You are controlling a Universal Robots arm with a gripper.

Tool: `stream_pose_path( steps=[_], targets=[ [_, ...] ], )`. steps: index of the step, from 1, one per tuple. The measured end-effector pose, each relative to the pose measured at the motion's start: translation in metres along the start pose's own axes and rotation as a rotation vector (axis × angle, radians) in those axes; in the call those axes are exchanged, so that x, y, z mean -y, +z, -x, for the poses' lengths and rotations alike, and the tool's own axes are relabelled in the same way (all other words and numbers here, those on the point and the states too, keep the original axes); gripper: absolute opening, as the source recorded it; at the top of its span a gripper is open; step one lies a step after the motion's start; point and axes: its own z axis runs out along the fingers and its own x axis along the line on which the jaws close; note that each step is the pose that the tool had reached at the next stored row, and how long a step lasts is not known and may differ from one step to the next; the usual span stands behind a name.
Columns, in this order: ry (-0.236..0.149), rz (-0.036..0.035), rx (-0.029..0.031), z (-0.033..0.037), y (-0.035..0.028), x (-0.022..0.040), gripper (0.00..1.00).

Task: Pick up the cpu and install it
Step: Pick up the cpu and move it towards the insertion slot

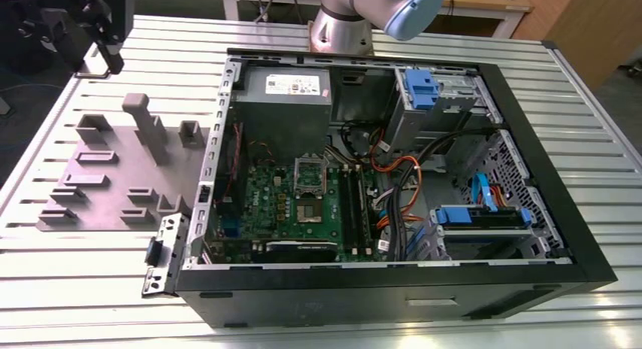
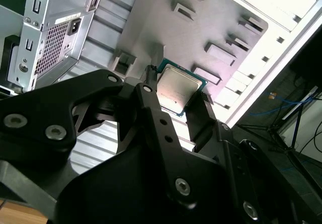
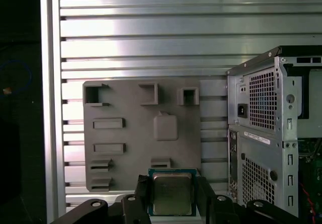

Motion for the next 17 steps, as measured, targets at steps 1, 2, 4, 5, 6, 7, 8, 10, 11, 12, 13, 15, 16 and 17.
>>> stream_pose_path(
  steps=[1,2,4,5,6,7,8,10,11,12,13,15,16,17],
  targets=[
    [0.000,0.0000,0.0000,0.0002,0.0000,0.0000,0.47],
    [0.000,0.0000,0.0000,0.0004,0.0000,0.0000,0.47],
    [0.000,-0.0001,-0.0001,0.0040,0.0000,-0.0002,0.47],
    [0.000,0.0000,0.0000,0.0042,0.0001,-0.0002,0.47],
    [0.000,0.0000,0.0000,0.0044,0.0001,-0.0002,0.47],
    [0.000,0.0000,0.0000,0.0046,0.0000,-0.0002,0.47],
    [0.000,0.0000,-0.0001,0.0048,0.0000,-0.0002,0.47],
    [0.000,0.0000,0.0000,0.0051,0.0001,-0.0002,0.47],
    [0.000,0.0000,0.0000,0.0053,0.0001,-0.0002,0.47],
    [0.000,0.0000,0.0000,0.0055,0.0001,-0.0002,0.47],
    [0.000,0.0000,0.0000,0.0056,0.0000,-0.0002,0.47],
    [0.000,0.0000,0.0000,0.0060,0.0000,-0.0003,0.47],
    [0.000,0.0000,0.0000,0.0062,0.0001,-0.0003,0.47],
    [0.000,0.0000,0.0000,0.0064,0.0001,-0.0003,0.47]
  ],
)
